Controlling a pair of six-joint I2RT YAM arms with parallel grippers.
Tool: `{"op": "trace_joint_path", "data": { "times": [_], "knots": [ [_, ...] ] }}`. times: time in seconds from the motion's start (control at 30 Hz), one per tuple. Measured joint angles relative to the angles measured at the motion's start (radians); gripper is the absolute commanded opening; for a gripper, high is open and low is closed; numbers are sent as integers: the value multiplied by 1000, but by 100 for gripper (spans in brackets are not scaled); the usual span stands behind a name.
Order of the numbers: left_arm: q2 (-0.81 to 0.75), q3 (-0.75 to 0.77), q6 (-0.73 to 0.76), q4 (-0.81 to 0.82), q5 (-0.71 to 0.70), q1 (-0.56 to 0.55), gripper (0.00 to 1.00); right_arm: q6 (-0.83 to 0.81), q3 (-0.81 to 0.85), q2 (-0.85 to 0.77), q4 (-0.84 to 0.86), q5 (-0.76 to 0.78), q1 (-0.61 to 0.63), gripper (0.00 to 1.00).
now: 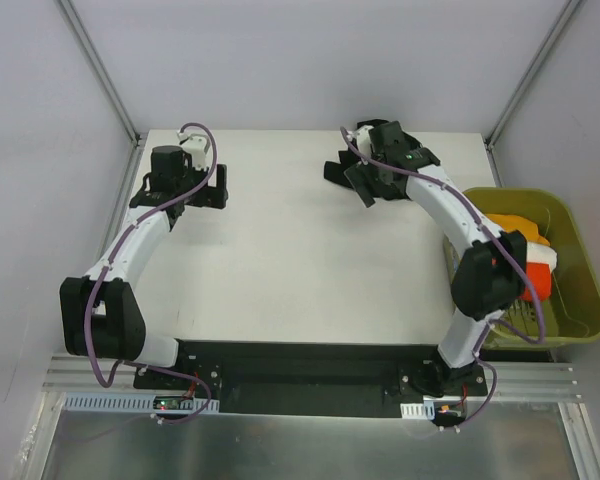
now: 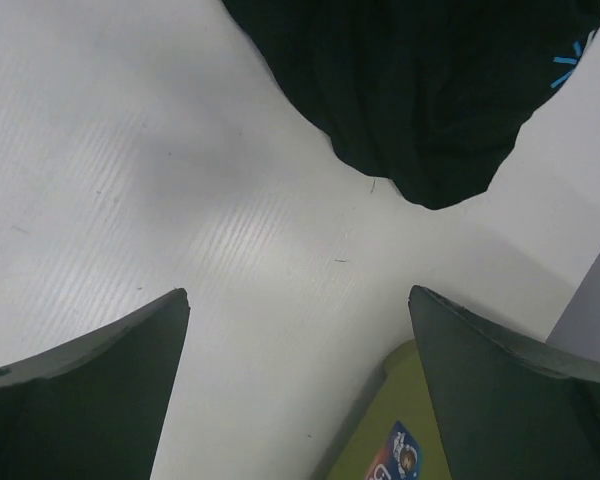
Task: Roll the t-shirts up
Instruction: Pick up the T-shirt from the center of the board.
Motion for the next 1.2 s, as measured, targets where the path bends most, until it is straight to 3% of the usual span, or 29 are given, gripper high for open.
{"op": "trace_joint_path", "data": {
  "times": [0.13,0.43,0.7,0.8,0.9,1.0,1.03,1.1,1.2],
  "knots": [
    [-1,0,-3,-63,4,0,99,-43,194,200,-92,10,-5,96],
    [-25,0,6,-190,42,0,94,-113,557,528,-113,-2,-93,99],
    [-33,-2,8,-256,69,0,94,-166,631,653,-79,-47,-121,99],
    [-36,-2,9,-266,76,0,94,-168,637,675,-64,-61,-116,91],
    [-36,-2,13,-275,76,0,94,-172,647,695,-58,-63,-113,83],
    [-36,-2,21,-276,76,0,93,-174,648,712,-51,-60,-114,68],
    [-36,-2,22,-276,76,0,93,-173,648,715,-51,-60,-115,57],
    [-36,-1,25,-276,76,0,93,-177,648,720,-51,-61,-120,45],
    [-35,-1,30,-276,76,0,93,-178,648,720,-51,-69,-126,7]
  ]
}}
